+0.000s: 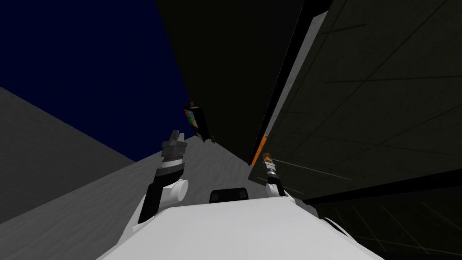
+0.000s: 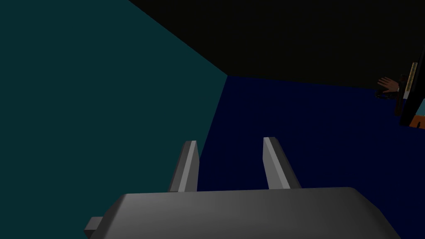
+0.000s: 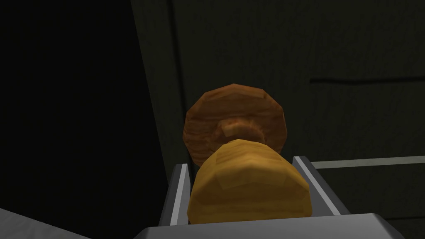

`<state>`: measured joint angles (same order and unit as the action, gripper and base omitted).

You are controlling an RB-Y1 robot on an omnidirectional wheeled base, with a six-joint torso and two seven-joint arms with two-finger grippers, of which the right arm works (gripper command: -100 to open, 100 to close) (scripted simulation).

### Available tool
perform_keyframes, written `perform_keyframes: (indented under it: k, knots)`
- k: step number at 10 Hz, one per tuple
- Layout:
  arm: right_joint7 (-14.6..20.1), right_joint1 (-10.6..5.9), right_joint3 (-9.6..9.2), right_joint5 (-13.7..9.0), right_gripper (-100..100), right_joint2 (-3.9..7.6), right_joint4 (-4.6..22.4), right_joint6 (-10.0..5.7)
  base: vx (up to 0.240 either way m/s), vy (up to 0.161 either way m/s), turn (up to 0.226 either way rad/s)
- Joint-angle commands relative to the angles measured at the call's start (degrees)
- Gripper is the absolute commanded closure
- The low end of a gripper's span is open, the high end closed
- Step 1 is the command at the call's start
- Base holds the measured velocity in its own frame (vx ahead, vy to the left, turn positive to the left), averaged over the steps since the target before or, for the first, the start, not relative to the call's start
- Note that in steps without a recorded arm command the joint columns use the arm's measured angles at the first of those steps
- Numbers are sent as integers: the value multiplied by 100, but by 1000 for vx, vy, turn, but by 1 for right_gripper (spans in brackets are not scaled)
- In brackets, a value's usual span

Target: Pull the door open

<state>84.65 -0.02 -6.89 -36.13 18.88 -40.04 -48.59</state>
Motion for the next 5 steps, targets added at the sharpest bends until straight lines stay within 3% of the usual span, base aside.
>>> perform_keyframes:
  k: [1, 3, 4, 5]
  knots:
    - [158, 17, -144, 74, 100, 57, -17, -42, -282, -4, 93]
    - [283, 51, -275, 141, 100, 120, -67, -46, -243, -25, 96]
    - [225, 92, -229, 113, 100, 110, -93, 8, -96, -6, 20]
    - [324, 147, -366, 181, 100, 156, -136, -14, -144, -24, 61]
